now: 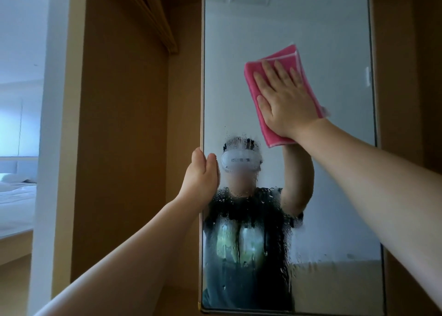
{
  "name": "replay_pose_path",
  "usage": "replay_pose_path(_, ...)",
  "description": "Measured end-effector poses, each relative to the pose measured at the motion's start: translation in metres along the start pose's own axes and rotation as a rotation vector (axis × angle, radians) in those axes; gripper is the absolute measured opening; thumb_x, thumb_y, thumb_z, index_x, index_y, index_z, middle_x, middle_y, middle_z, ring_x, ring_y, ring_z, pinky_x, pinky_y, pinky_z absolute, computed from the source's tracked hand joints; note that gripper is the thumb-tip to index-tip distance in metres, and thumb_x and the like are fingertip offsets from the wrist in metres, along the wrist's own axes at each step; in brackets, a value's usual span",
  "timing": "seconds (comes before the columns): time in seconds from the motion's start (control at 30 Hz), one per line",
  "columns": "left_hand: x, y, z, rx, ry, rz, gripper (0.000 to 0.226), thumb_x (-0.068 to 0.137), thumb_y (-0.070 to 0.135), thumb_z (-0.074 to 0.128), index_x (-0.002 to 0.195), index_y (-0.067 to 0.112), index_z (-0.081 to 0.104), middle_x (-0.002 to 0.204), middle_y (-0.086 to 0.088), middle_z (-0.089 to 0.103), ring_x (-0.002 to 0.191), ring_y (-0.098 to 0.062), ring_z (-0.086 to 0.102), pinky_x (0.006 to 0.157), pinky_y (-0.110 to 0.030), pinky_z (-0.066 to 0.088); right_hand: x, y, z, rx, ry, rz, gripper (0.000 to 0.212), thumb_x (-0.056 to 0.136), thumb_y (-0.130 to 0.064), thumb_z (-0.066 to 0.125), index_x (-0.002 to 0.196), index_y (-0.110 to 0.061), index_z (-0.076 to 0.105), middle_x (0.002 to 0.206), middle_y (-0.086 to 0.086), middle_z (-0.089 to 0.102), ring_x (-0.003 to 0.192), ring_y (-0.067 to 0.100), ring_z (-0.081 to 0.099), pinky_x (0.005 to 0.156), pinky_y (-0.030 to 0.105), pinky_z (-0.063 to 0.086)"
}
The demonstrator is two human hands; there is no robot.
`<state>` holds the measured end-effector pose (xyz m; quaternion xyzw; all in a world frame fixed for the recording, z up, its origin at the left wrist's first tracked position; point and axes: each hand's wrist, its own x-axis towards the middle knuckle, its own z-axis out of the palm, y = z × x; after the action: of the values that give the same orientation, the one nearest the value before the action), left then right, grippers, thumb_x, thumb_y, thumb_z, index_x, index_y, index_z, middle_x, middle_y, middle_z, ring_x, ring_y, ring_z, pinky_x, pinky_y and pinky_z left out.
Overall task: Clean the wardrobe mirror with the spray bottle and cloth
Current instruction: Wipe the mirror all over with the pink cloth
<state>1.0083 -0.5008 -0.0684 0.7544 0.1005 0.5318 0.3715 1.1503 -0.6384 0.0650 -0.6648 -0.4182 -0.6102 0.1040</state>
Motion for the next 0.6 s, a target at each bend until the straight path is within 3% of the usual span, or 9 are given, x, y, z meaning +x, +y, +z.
replay_pose_path(0.1,0.000,-0.001,0.000,-0.001,-0.007,-0.006,0.029,0.100,0.035,0.032,0.112,0.009,0.038,0.069,-0.006,0.053,0.060,-0.021,0.052,0.055,-0.035,0.043,-0.007,-0.004,0.002,-0.005,-0.004,-0.011,0.060,0.097,-0.038,0.020,0.152,-0.014,0.025,0.159,0.012,0.020,0.147,0.034,0.017,0.119,0.049,0.006)
replay_pose_path(0.23,0.001,-0.004,-0.001,-0.061,-0.012,-0.011,0.017,0.096,0.037,0.034,0.084,0.025,0.035,0.070,-0.011,0.052,0.060,-0.024,0.049,0.054,-0.038,0.040,-0.023,-0.015,0.006,-0.013,0.001,-0.047,0.060,0.096,-0.038,0.023,0.149,-0.012,0.032,0.157,0.014,0.026,0.145,0.035,0.024,0.118,0.050,0.011)
replay_pose_path(0.43,0.001,-0.003,-0.001,-0.045,0.009,-0.018,0.014,0.094,0.036,0.035,0.086,0.025,0.033,0.068,-0.009,0.054,0.059,-0.024,0.049,0.058,-0.039,0.042,-0.076,-0.046,0.016,-0.001,0.003,-0.104,0.058,0.098,-0.038,0.025,0.150,-0.013,0.031,0.157,0.013,0.026,0.146,0.031,0.021,0.120,0.046,0.006)
replay_pose_path(0.5,0.000,-0.001,-0.001,-0.052,0.015,-0.026,0.021,0.096,0.037,0.035,0.094,0.016,0.036,0.068,-0.007,0.053,0.060,-0.023,0.049,0.059,-0.039,0.042,-0.103,-0.060,0.022,0.000,-0.024,-0.126,0.058,0.101,-0.040,0.020,0.152,-0.014,0.025,0.159,0.012,0.020,0.148,0.030,0.014,0.121,0.047,0.004)
replay_pose_path(0.6,-0.002,0.002,-0.001,-0.020,0.027,-0.032,0.040,0.099,0.035,0.034,0.123,0.003,0.038,0.069,-0.001,0.051,0.062,-0.018,0.049,0.062,-0.034,0.042,-0.140,-0.075,0.032,0.006,-0.038,-0.195,0.058,0.101,-0.039,0.022,0.153,-0.014,0.022,0.160,0.011,0.017,0.149,0.030,0.009,0.121,0.049,0.005)
